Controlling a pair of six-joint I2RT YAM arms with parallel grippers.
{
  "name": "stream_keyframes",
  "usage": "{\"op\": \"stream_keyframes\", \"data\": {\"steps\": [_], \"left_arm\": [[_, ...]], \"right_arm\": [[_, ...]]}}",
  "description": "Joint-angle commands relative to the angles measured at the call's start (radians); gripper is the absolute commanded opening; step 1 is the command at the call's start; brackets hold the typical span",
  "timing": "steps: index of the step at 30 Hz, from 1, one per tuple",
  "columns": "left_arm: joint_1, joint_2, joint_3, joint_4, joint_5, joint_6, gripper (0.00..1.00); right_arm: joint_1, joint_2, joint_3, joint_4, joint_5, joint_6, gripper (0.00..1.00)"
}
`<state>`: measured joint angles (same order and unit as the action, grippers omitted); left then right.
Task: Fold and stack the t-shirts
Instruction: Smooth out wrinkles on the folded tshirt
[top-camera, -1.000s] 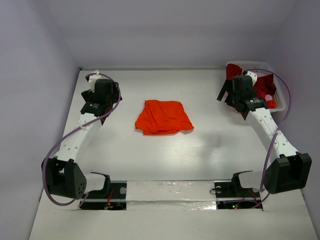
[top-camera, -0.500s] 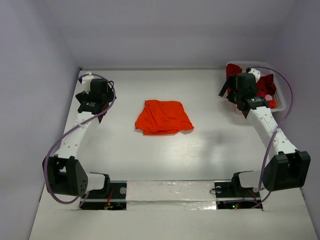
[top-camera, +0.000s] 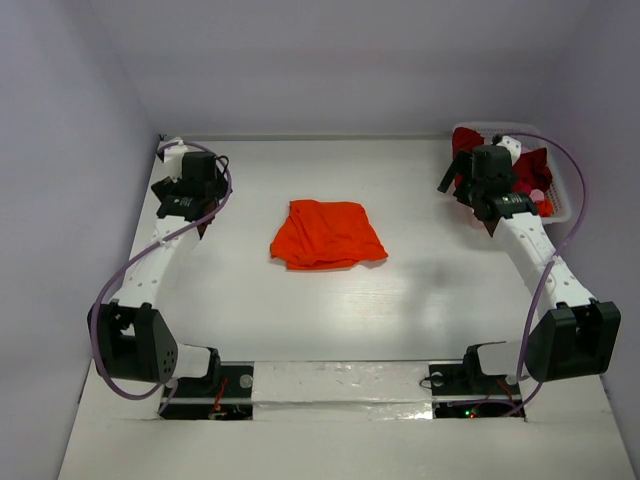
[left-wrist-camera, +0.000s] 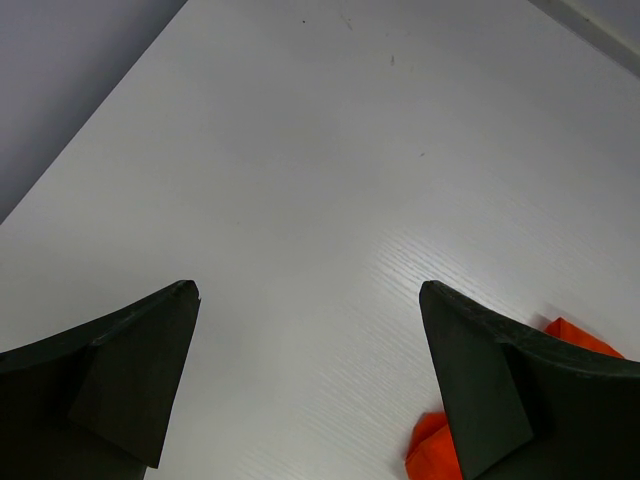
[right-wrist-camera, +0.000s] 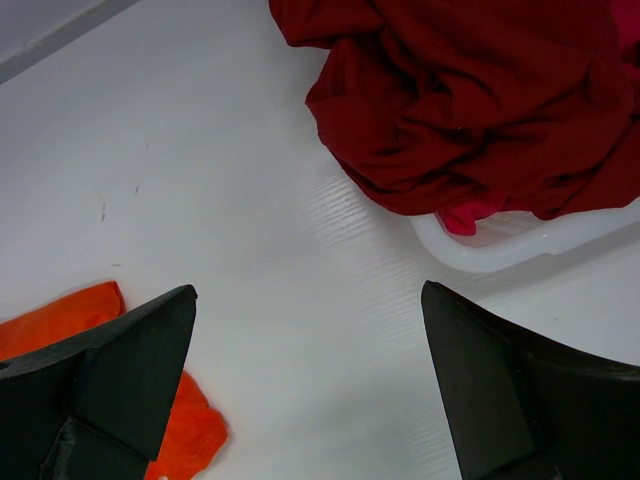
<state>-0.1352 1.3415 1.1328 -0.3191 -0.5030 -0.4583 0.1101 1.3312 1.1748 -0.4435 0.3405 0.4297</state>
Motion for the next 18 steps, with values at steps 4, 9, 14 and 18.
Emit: {"op": "stream_keyframes", "data": {"steps": [4, 9, 14, 18], "left_arm": [[0.008, -0.008, 0.016, 0.003, -0.034, -0.01, 0.91], [0.008, 0.008, 0.031, -0.006, -0.039, -0.013, 0.91], [0.008, 0.011, 0.035, -0.009, -0.037, -0.014, 0.91], [0.008, 0.008, 0.035, -0.011, -0.037, -0.013, 0.91]], "right_arm": [[-0.01, 0.003, 0.045, 0.029, 0.028, -0.006, 1.0], [-0.01, 0.003, 0.049, 0.029, 0.031, -0.006, 1.0], [-0.01, -0.001, 0.046, 0.031, 0.043, -0.003, 1.0], [-0.01, -0.003, 0.046, 0.032, 0.043, 0.0, 1.0]]}}
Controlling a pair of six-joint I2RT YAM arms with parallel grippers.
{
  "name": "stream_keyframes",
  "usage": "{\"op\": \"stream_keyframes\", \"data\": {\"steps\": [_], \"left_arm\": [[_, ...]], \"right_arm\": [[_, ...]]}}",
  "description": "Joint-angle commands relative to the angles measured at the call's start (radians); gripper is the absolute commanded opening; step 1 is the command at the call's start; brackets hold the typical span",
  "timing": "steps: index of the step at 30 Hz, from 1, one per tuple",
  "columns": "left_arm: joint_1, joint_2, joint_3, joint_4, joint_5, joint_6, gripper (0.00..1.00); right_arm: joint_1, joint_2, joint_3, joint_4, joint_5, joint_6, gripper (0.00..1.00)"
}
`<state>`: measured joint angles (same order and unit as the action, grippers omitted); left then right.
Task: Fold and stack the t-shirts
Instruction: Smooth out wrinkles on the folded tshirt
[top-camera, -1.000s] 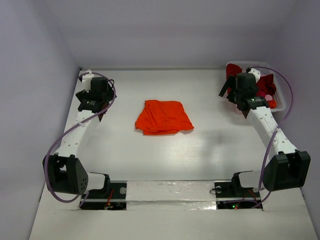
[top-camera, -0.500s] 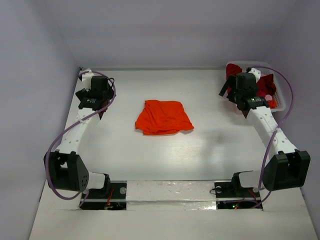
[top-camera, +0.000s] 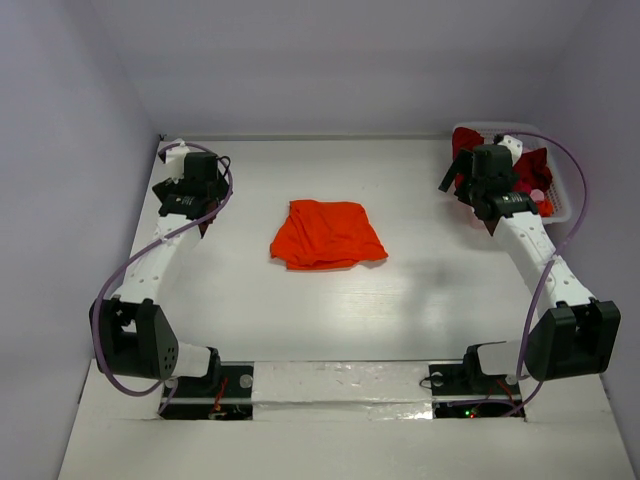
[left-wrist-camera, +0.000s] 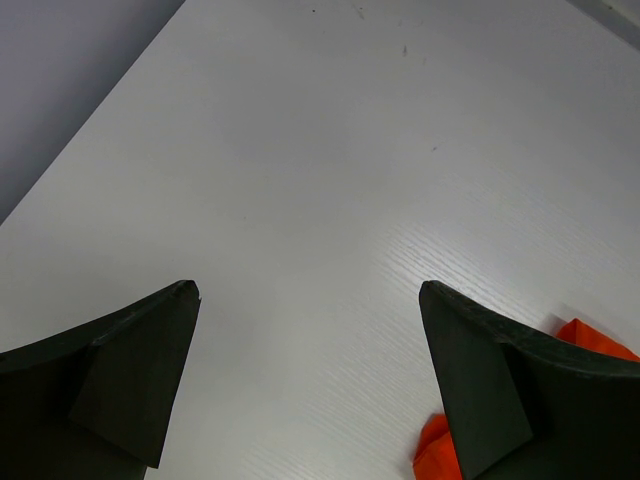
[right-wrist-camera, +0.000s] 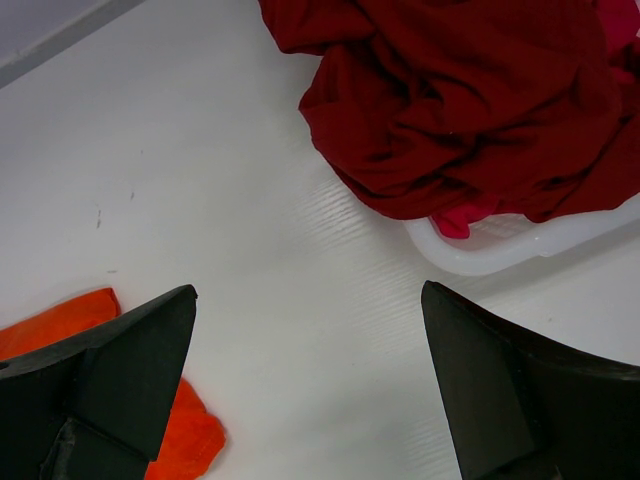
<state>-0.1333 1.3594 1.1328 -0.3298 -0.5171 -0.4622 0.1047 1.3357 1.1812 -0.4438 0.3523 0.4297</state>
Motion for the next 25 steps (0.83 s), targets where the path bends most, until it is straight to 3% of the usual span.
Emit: {"op": "stream_keyframes", "data": {"steps": [1, 25], "left_arm": [[0.006, -0.009, 0.035, 0.0, -0.023, -0.009, 0.91], [0.006, -0.008, 0.042, -0.005, -0.029, -0.007, 0.9]], "right_arm": [[-0.005, -0.007, 0.04, 0.034, 0.031, -0.002, 1.0], [-0.014, -0.021, 0.023, 0.046, 0.005, 0.003, 1.0]]}}
